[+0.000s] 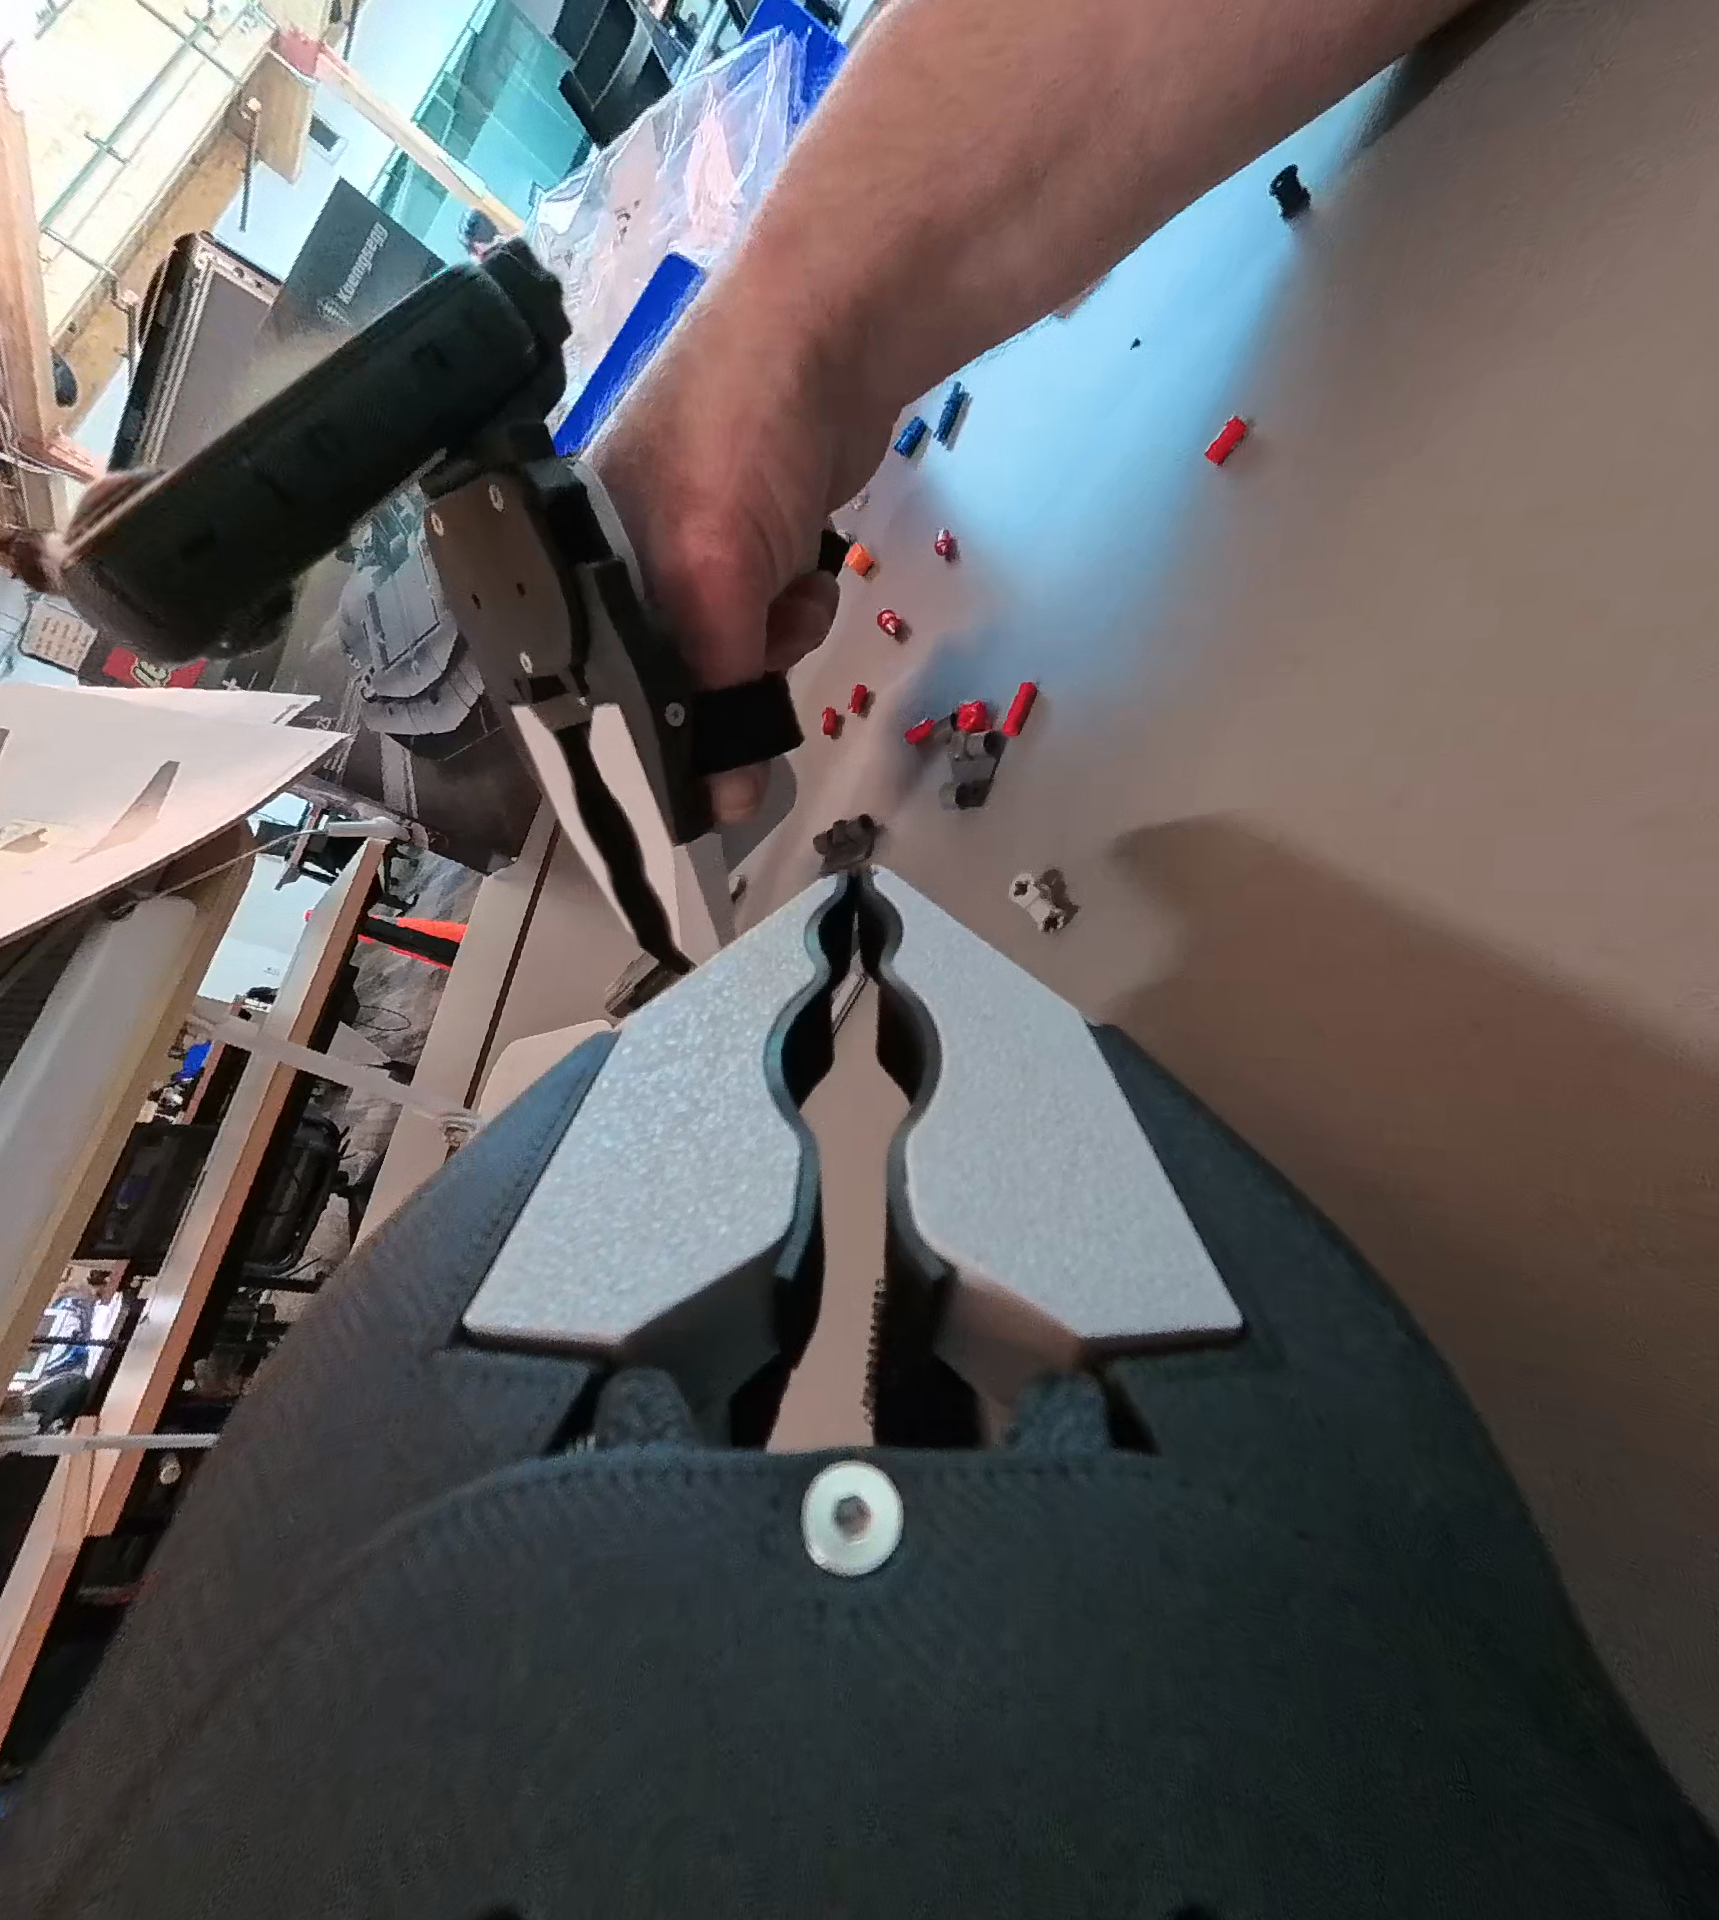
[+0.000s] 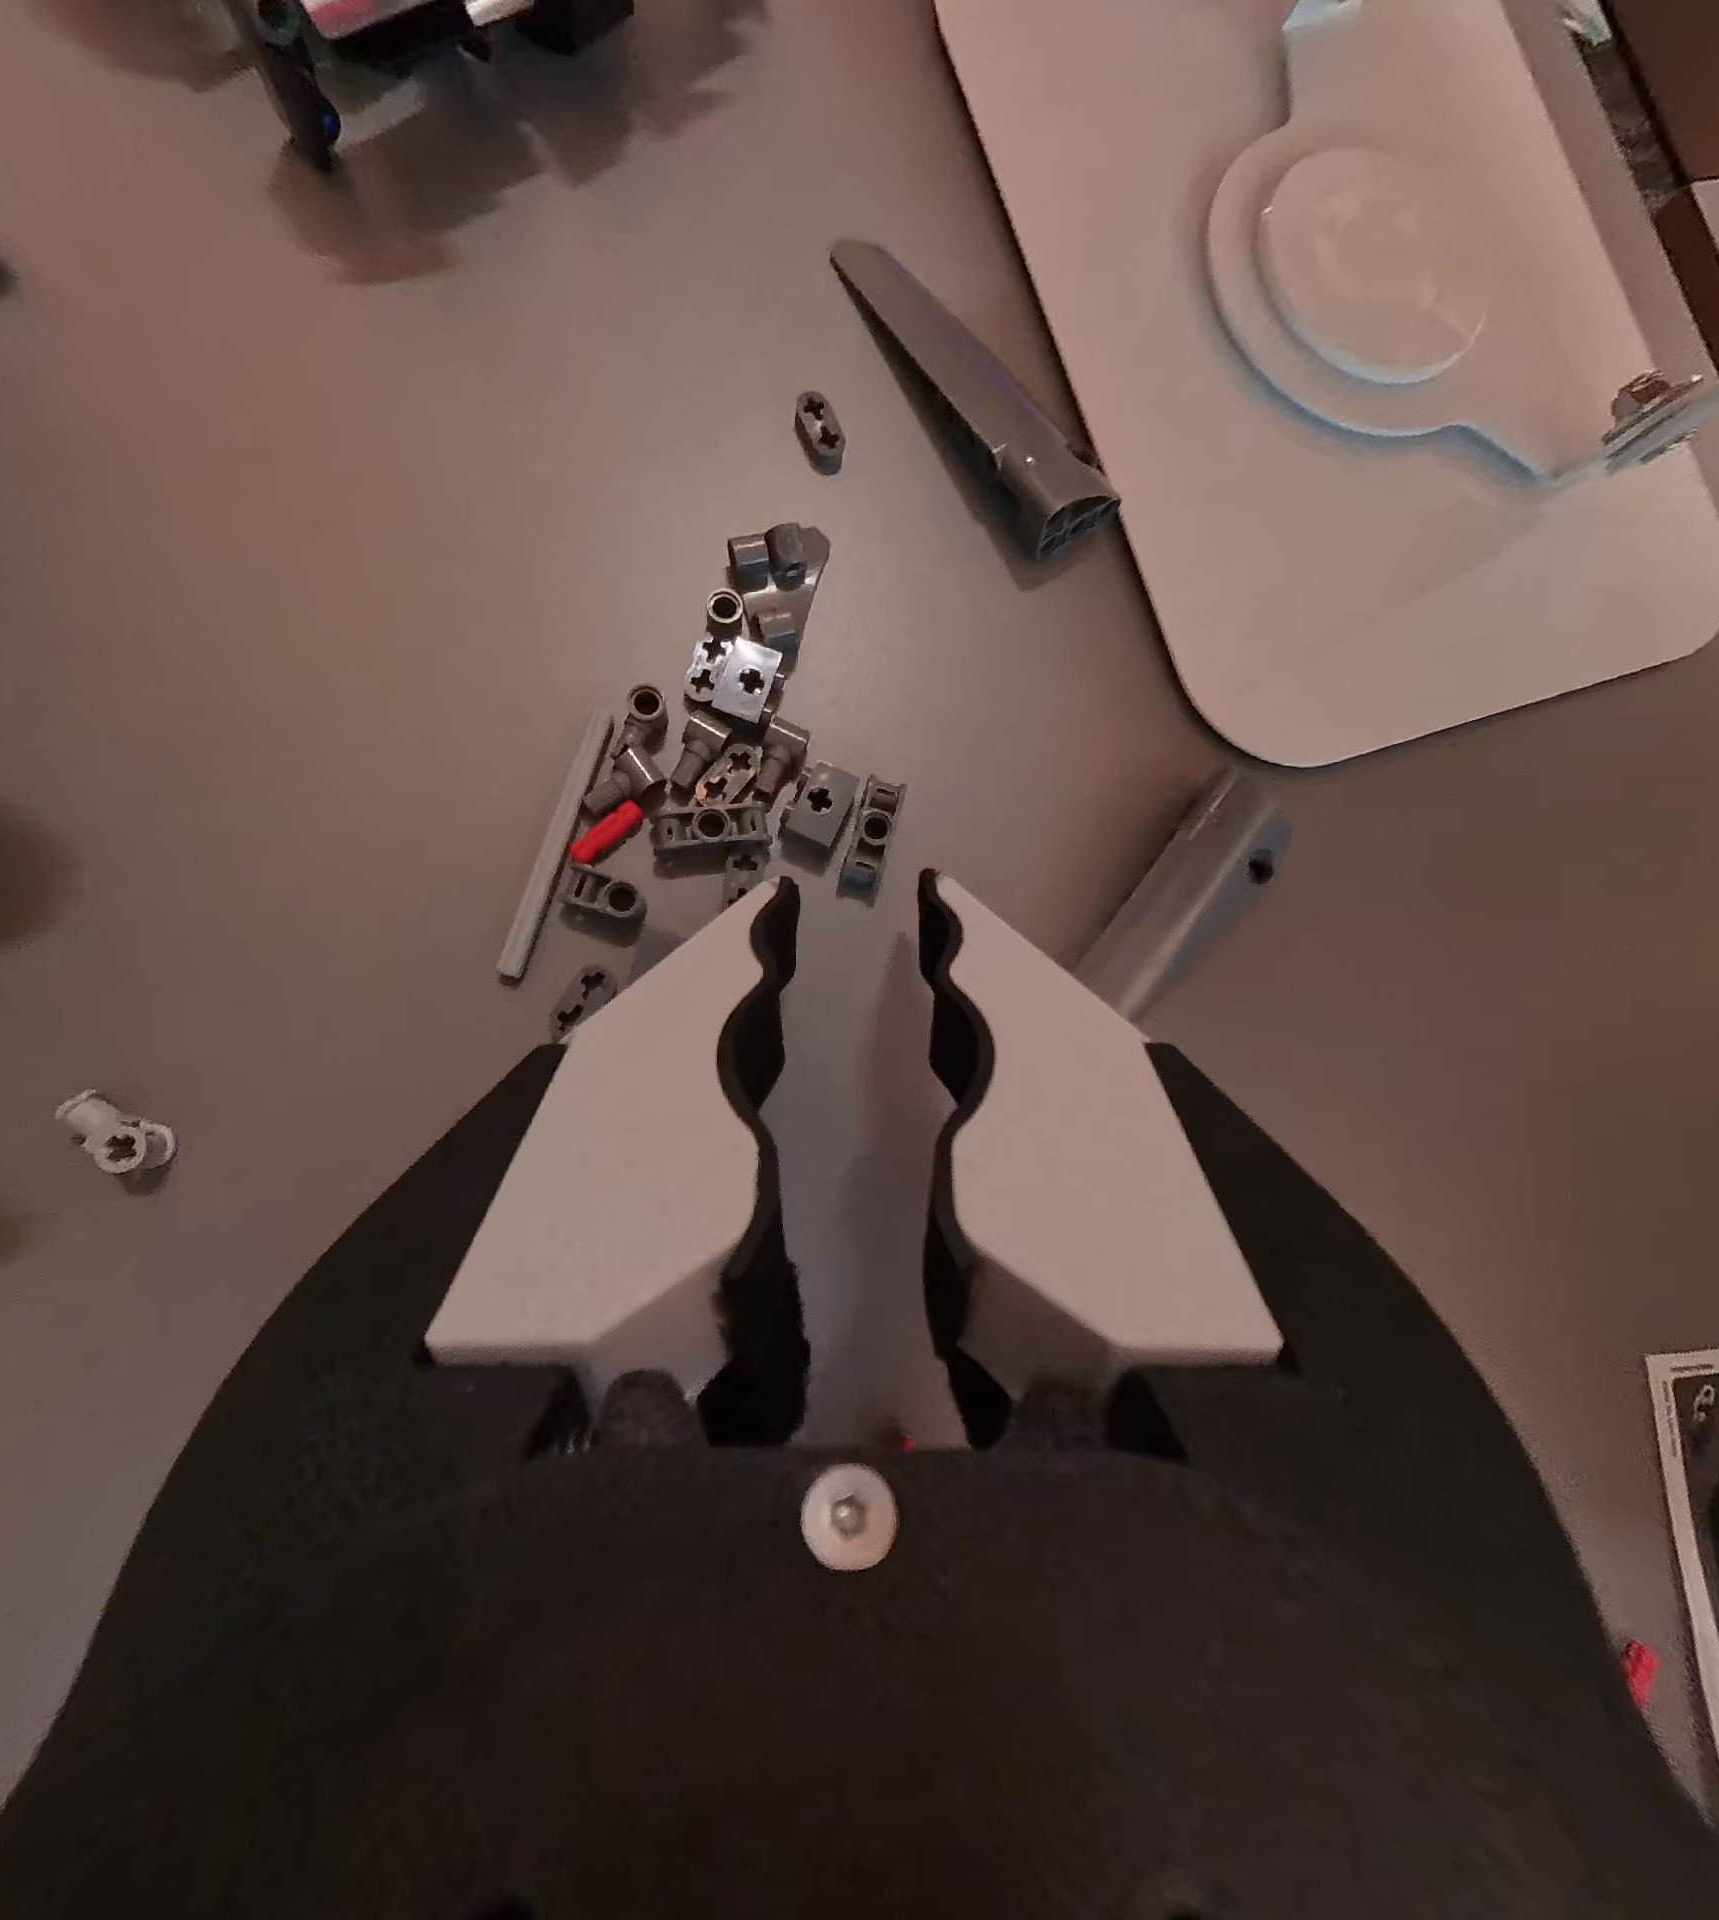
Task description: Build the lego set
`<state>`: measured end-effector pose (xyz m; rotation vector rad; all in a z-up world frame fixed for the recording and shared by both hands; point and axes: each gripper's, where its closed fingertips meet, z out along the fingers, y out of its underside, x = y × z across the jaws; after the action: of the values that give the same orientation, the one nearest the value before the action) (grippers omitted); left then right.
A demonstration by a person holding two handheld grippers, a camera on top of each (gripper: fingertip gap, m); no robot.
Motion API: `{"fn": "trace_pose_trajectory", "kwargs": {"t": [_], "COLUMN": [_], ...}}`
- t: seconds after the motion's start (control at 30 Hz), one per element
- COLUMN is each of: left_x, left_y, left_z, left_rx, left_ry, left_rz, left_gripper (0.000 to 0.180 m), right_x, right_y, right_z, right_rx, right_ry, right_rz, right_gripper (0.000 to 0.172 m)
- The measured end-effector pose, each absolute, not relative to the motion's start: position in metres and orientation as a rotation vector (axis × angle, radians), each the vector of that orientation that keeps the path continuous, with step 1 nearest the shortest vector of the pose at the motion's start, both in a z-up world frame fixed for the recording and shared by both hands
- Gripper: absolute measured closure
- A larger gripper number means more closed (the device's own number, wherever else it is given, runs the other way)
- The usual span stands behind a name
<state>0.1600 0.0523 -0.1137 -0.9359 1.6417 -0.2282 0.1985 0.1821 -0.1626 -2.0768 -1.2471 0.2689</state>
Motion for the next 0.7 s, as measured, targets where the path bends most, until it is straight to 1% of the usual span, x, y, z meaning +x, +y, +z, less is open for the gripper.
{"fn": "trace_pose_trajectory", "kwargs": {"t": [0.23,0.37,0.47,0.7], "left_x": [0.160,0.160,0.159,0.159], "left_y": [0.052,0.052,0.053,0.055], "left_z": [-0.113,-0.111,-0.109,-0.107], "left_rx": [-0.934,-0.928,-0.927,-0.917], "left_ry": [1.644,1.638,1.631,1.621], "left_rz": [-0.229,-0.219,-0.218,-0.198], "left_gripper": [0.180,0.180,0.180,0.180], "right_x": [0.199,0.196,0.196,0.199], "right_y": [0.188,0.190,0.193,0.196], "right_z": [-0.165,-0.168,-0.173,-0.170], "right_rx": [-2.102,-2.116,-2.133,-2.134], "right_ry": [-1.203,-1.185,-1.175,-1.163], "right_rz": [0.270,0.282,0.270,0.258], "right_gripper": [0.153,0.157,0.165,0.166]}}
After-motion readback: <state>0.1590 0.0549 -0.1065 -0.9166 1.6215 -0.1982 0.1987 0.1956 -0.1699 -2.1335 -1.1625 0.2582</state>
